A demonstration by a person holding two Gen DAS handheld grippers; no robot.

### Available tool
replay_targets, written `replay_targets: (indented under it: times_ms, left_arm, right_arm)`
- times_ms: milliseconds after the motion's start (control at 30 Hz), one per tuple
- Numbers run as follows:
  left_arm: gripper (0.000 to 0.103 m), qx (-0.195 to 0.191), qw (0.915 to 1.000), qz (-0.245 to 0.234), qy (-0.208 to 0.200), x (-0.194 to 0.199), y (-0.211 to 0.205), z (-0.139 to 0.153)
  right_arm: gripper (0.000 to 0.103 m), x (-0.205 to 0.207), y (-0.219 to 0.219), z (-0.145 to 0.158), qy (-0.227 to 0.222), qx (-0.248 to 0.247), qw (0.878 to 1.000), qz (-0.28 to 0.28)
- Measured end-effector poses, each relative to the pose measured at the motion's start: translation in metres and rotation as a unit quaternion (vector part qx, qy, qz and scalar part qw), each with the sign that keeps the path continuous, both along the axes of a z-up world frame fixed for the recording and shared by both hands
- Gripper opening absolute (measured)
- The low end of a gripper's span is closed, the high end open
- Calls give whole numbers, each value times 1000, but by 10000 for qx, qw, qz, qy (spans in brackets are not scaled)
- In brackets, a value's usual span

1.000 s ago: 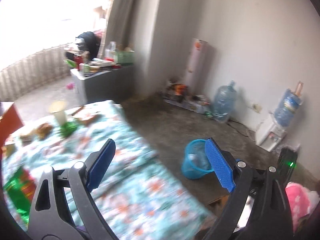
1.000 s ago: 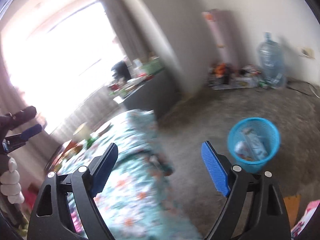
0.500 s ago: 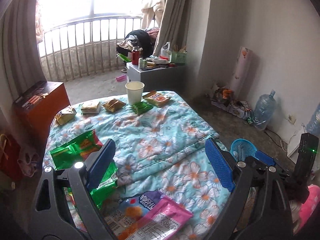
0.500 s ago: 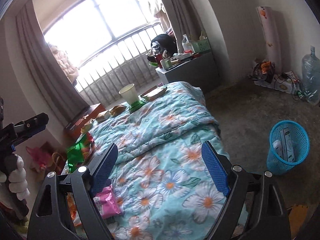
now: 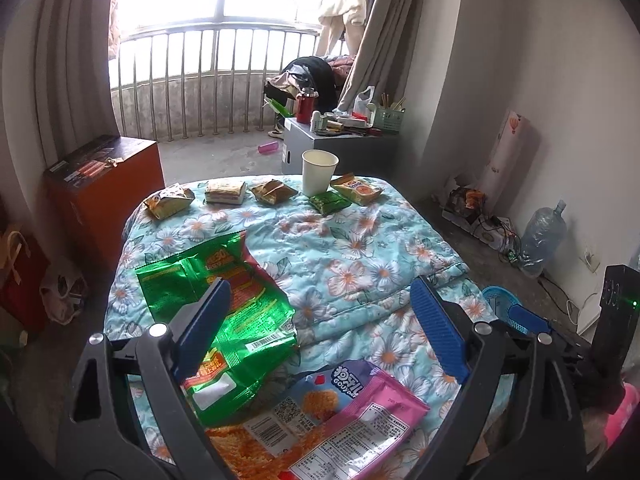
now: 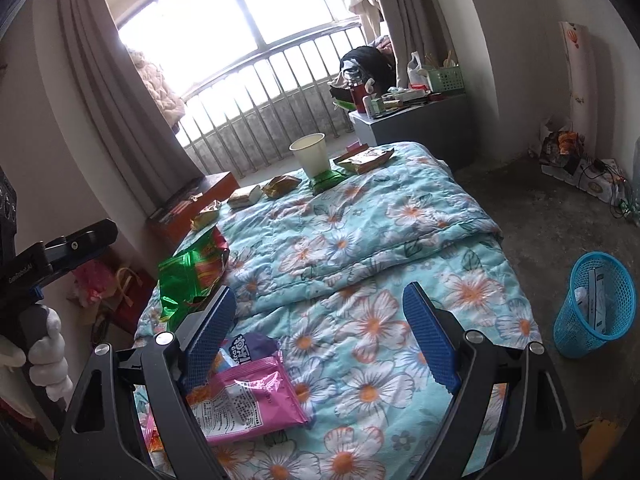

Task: Collect trash
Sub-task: 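Reach the right tool down to the green chip bag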

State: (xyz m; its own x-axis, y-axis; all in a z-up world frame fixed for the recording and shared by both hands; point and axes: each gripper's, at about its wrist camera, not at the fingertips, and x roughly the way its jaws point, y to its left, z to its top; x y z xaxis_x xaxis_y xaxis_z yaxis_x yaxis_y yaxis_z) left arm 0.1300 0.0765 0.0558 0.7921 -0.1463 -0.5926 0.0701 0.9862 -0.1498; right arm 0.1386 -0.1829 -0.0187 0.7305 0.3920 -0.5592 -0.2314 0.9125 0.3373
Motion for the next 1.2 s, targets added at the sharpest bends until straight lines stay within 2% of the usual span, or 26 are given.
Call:
replay_targets:
  times_ms: [500, 800, 967, 1100, 1200]
  left_arm:
    - [87, -357, 9992, 160, -98, -21, 50, -16]
    - [87, -514, 9980, 329, -159, -32, 76, -20]
    - [87, -503, 9977, 405, -226, -37, 85, -18]
    - [87, -445, 9972, 468, -379, -48, 91, -11]
    - [87, -372, 9970, 555, -400, -56, 97, -14]
  right_arm:
    - [83, -6, 64, 4, 33, -132, 9990, 433]
    - [85, -11, 87, 11, -180, -238, 9982, 519]
    - [85, -10, 60, 15, -186, 27, 9991, 387]
    - [85, -1, 13, 9, 169, 411, 9990, 94]
    - [85, 2, -11, -2, 450, 678, 9967, 75]
